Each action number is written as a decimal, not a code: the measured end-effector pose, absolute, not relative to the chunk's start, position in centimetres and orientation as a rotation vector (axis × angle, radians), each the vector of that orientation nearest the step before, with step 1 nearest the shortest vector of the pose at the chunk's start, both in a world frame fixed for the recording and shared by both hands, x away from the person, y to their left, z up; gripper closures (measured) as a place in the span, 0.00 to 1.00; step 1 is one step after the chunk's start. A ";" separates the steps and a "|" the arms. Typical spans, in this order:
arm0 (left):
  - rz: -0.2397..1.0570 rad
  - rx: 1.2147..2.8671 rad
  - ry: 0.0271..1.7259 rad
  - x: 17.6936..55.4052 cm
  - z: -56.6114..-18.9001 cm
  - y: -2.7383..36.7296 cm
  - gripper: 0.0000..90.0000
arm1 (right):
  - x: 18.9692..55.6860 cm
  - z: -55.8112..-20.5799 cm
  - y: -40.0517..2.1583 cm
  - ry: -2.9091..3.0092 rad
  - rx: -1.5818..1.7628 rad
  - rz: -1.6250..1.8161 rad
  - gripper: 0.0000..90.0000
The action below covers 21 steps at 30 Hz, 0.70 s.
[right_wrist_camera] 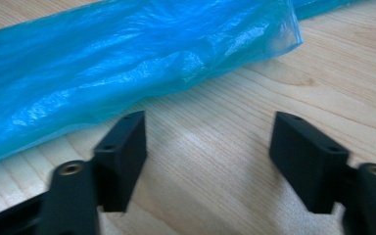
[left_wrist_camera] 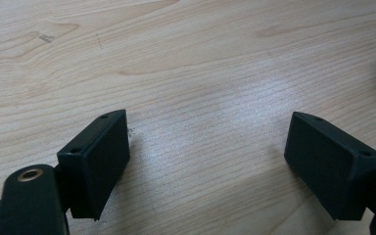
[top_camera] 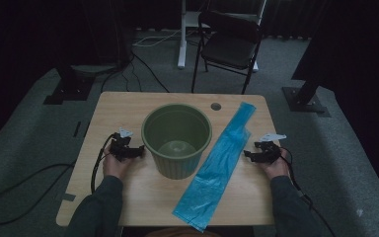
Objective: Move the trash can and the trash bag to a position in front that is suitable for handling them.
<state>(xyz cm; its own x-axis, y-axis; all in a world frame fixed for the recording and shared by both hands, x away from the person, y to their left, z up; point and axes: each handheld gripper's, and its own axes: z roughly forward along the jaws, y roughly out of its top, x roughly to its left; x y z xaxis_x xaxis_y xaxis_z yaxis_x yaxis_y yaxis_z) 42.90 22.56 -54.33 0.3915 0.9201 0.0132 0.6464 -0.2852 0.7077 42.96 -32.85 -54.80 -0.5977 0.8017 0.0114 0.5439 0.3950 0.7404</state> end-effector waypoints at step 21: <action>0.446 2.030 1.148 42.3 -51.7 21.7 0.60 | 42.1 -51.2 -27.6 2.399 1.002 1.060 0.68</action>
